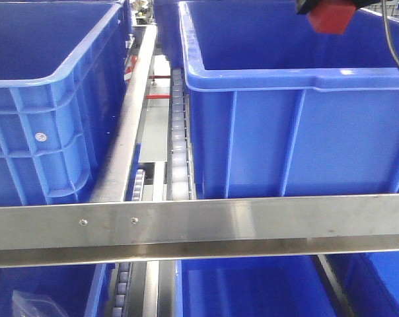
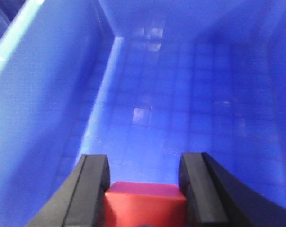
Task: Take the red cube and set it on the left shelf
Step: 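Open the right gripper to release the red cube inside the bin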
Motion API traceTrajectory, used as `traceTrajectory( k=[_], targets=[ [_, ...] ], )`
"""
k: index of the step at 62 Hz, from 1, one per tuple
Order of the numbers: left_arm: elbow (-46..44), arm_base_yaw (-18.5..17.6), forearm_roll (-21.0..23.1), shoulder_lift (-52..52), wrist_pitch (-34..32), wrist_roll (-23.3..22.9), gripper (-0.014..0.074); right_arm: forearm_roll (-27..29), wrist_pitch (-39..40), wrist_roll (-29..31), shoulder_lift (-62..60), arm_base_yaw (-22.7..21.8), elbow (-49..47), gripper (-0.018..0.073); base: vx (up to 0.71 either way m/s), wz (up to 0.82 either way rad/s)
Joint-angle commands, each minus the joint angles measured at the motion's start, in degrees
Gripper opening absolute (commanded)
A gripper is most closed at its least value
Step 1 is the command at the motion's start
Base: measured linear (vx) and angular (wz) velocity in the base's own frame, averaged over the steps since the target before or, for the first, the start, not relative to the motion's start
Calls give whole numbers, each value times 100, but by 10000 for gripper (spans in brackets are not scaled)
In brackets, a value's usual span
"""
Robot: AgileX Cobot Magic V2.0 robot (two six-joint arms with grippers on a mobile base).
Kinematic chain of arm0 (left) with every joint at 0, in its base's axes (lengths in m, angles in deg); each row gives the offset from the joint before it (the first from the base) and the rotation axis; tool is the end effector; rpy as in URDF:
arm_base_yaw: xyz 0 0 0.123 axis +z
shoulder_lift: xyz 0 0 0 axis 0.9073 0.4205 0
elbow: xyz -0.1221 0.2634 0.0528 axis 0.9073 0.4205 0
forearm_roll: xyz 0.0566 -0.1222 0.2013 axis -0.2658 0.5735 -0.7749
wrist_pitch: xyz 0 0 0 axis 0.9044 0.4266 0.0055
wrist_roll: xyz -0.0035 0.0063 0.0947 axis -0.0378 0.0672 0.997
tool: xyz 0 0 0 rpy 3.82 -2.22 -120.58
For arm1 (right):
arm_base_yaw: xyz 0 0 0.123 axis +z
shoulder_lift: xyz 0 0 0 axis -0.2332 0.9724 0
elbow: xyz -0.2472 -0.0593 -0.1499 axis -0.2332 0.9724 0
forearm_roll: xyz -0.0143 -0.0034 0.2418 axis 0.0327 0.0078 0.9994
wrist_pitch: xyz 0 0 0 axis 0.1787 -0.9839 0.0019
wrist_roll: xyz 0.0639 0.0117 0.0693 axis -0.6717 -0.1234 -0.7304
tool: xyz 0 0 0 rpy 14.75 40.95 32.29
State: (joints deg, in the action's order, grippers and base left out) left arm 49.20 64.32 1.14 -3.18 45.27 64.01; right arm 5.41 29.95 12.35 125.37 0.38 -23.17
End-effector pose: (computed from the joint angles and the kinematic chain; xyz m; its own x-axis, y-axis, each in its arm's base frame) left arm 0.0404 -0.0006 0.2075 0.0559 0.1319 -0.9897 0.0071 0.9912 0.1325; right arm 0.3398 0.0846 0.3396 -0.4399 0.0050 -0.8980 -0.1989 0.9746 0.1028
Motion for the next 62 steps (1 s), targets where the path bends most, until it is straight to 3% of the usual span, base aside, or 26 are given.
traceTrajectory(
  k=[1, 5, 15, 19, 44, 51, 62],
  targets=[
    [126, -38, 27, -2, -513, 3, 106, -79, 604, 44, -196, 8, -244, 125, 0, 0],
    [126, -38, 27, -2, -513, 3, 106, -79, 665, 44, -193, 8, -244, 214, 0, 0],
    [126, -38, 27, -2, -513, 3, 106, -79, 663, 44, -193, 8, -244, 538, 0, 0],
    [126, -38, 27, -2, -513, 3, 106, -79, 624, 44, -193, 8, -244, 608, 0, 0],
    [126, -38, 27, -2, -513, 3, 106, -79, 583, 44, -217, 8, -244, 622, 0, 0],
    [126, -38, 27, -2, -513, 3, 106, -79, 537, 44, -391, 8, -153, 517, 0, 0],
    [126, -38, 27, -2, -513, 3, 106, -293, 651, 44, -999, 1, 317, 64, 0, 0]
  ],
)
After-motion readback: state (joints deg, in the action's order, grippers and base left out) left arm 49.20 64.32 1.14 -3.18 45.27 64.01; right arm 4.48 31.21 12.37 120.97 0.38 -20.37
